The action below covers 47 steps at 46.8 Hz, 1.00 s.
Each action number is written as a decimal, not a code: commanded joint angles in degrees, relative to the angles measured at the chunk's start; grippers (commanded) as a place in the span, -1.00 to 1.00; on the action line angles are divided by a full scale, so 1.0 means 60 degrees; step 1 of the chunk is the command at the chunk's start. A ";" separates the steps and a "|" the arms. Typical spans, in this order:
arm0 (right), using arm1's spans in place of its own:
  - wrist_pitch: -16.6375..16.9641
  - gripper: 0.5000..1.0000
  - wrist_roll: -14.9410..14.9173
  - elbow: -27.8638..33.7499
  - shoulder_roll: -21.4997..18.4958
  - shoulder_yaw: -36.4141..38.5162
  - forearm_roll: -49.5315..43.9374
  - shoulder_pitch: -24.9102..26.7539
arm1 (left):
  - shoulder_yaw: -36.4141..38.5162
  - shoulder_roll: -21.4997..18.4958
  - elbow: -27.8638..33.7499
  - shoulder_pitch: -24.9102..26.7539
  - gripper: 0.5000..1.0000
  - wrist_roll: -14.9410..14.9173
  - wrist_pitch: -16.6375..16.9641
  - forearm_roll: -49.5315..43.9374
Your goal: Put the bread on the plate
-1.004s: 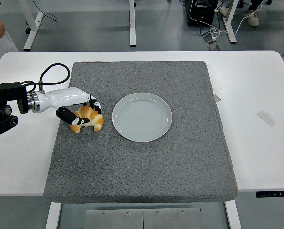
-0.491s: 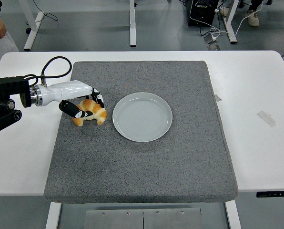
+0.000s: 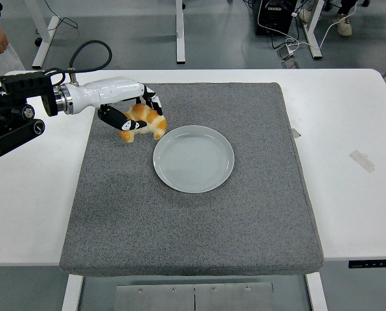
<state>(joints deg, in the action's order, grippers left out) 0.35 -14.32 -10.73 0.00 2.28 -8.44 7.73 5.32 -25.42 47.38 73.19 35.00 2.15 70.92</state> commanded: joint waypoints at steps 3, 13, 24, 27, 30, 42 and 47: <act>0.0000 1.00 0.0000 0.0015 0.0000 0.0000 0.0000 0.0000 | 0.0007 -0.0011 -0.0001 0.0502 -1.00 0.0000 -0.0256 -0.0028; 0.0000 1.00 0.0000 0.0001 0.0000 0.0000 0.0000 -0.0014 | 0.0007 0.0003 -0.0001 0.1278 -1.00 0.0000 -0.0651 -0.0042; 0.0000 1.00 0.0000 0.0001 0.0000 0.0000 0.0000 -0.0014 | 0.0022 0.0252 -0.0001 0.2303 -1.00 0.0000 -0.1120 -0.0305; 0.0000 1.00 0.0000 0.0001 0.0000 0.0000 0.0000 -0.0014 | 0.0037 0.0282 -0.0001 0.2596 -1.00 0.0000 -0.1237 -0.0467; 0.0000 1.00 0.0000 0.0001 0.0000 0.0000 0.0000 -0.0014 | 0.0037 0.0384 -0.0016 0.2729 -1.00 0.0000 -0.1311 -0.0467; 0.0000 1.00 0.0000 0.0001 0.0000 0.0000 0.0000 -0.0014 | 0.0740 0.1599 -0.0484 0.2715 -1.00 0.0000 -0.1223 -0.0438; 0.0000 1.00 0.0000 0.0001 0.0000 0.0000 0.0000 -0.0014 | 0.0842 0.2039 -0.0836 0.2685 -1.00 0.0000 -0.1209 -0.0423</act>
<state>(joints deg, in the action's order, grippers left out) 0.35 -14.32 -10.73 0.00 2.28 -8.44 7.63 10.03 -14.50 43.41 89.46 34.99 -5.18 68.34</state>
